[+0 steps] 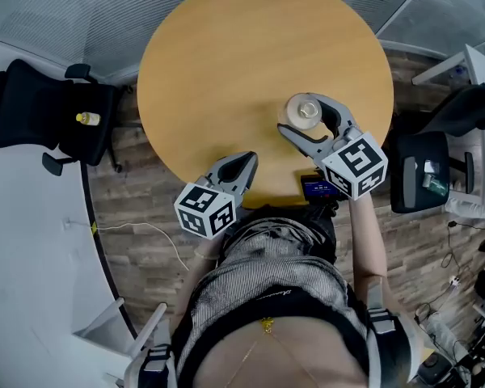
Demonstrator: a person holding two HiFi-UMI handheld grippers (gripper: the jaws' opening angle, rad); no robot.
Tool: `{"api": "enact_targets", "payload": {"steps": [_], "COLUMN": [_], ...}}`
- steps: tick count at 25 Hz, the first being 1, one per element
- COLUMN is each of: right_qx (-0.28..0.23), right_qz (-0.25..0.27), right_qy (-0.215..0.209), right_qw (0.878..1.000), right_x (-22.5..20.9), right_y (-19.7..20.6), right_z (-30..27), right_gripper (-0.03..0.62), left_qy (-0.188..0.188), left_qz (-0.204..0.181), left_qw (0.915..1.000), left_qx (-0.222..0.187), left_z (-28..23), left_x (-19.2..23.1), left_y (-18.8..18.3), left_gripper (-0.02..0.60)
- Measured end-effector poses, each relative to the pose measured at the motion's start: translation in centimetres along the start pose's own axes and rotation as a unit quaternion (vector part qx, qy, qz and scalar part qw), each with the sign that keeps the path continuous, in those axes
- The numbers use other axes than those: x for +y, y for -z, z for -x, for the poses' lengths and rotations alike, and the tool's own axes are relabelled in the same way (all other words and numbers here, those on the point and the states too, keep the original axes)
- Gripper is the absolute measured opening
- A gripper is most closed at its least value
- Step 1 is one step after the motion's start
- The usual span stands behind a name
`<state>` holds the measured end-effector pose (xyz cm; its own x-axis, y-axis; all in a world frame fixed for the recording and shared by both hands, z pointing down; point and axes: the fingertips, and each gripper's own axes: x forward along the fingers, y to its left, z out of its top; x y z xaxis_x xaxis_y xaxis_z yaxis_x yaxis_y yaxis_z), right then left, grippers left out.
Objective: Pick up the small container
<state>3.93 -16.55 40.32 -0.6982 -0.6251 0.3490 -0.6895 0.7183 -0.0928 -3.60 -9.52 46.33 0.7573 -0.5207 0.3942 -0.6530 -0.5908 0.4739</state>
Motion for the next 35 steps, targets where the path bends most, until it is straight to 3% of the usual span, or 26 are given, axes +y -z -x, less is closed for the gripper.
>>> {"api": "enact_targets", "payload": {"steps": [12,24,35], "right_qx": [-0.024,-0.089,-0.088], "right_qz": [0.023,0.016,0.021], "right_qy": [0.008,-0.008,0.005], "right_qw": [0.999,0.996,0.996], "right_x": [0.5,1.9,1.6], "right_y": [-2.9,-5.2,-6.4], "right_z": [1.9,2.1,2.9], "right_gripper": [0.337,0.336,0.337], "left_qy": [0.003,0.001,-0.006], "left_qz": [0.001,-0.012,0.001], "left_qw": [1.0000,0.9993,0.9996], "left_qx": [-0.005,-0.034,-0.028], "left_z": [-0.1,0.5,0.9], "left_x": [-0.3,0.3,0.3], "left_y": [0.1,-2.6,-1.4], "left_gripper": [0.003,0.003,0.003]}}
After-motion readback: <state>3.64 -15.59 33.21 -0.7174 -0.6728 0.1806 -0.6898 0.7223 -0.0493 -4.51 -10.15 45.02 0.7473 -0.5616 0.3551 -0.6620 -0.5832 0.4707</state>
